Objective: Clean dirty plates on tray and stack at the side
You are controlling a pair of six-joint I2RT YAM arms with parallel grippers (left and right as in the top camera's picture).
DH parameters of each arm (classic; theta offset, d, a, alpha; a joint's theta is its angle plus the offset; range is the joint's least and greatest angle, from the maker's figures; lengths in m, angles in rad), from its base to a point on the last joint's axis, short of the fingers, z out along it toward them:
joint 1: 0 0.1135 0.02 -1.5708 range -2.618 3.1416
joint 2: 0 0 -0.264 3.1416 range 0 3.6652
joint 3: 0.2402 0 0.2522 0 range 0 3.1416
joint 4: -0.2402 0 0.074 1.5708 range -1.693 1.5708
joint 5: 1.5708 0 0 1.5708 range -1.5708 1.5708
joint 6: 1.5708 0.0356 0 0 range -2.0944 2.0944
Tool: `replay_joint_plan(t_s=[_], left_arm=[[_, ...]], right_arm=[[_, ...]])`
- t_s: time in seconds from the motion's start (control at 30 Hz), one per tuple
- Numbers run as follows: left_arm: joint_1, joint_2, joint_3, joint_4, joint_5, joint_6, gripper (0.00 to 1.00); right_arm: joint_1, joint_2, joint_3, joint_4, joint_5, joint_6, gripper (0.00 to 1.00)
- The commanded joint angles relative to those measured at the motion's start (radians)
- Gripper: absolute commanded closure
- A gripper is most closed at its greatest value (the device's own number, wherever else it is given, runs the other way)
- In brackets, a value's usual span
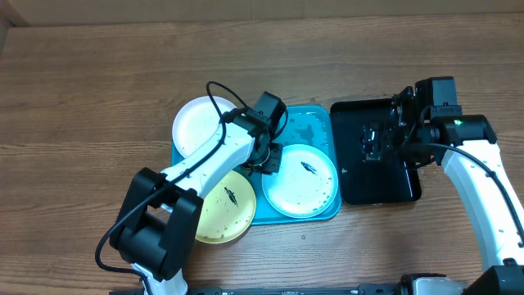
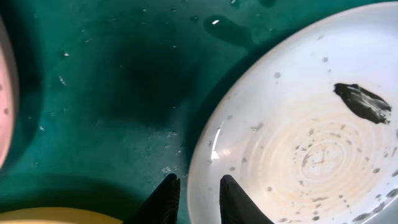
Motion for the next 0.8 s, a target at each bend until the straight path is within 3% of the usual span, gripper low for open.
replay_joint_plan(t_s=[0.0,0.5,0.7,0.77], left_arm=[[-0.016,0.012,-0.014,0.016,-0.033,-0.025,0.76],[-0.018,0.012,-0.092,0.106,-0.072,-0.032,0.76],[-0.014,0.012,-0.090,0.142,-0.093,-0.031,0.96],[-0.010,0.012,-0.090,0.168,-0.137,-0.031,0.96]], right_arm=[[0.005,0.003,0.024,0.006,-0.008,-0.007,0.00],[0.005,0.003,0.024,0.006,-0.008,-0.007,0.00],[0.005,0.003,0.024,0.006,-0.008,-0.007,0.00],[0.005,0.003,0.024,0.006,-0.008,-0.007,0.00]])
